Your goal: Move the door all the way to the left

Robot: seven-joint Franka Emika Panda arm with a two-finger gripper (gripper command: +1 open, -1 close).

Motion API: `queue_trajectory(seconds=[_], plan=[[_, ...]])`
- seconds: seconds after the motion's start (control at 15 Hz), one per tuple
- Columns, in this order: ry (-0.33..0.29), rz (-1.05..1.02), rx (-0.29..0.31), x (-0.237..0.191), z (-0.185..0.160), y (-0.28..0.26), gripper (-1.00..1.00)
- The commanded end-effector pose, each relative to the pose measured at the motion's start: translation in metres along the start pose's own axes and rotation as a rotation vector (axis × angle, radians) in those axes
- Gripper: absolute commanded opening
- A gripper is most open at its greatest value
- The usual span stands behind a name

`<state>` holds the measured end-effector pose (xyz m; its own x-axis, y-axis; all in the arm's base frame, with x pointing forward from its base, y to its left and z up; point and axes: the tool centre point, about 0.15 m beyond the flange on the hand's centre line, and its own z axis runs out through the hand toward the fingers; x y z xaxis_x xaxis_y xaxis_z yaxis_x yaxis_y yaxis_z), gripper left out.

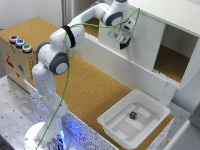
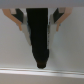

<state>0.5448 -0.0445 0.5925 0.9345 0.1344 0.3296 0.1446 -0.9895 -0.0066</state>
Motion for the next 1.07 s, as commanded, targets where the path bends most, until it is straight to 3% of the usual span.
queue_trajectory(seconds=[0.0, 0.53, 1.0], plan=[[0.03, -0.072, -0.081, 0.023, 0.018, -0.082, -1.0], [0.054, -0.211, -0.018, 0.046, 0.01, -0.184, -1.0], [0.048, -0.253, 0.002, 0.048, 0.011, -0.23, -1.0]])
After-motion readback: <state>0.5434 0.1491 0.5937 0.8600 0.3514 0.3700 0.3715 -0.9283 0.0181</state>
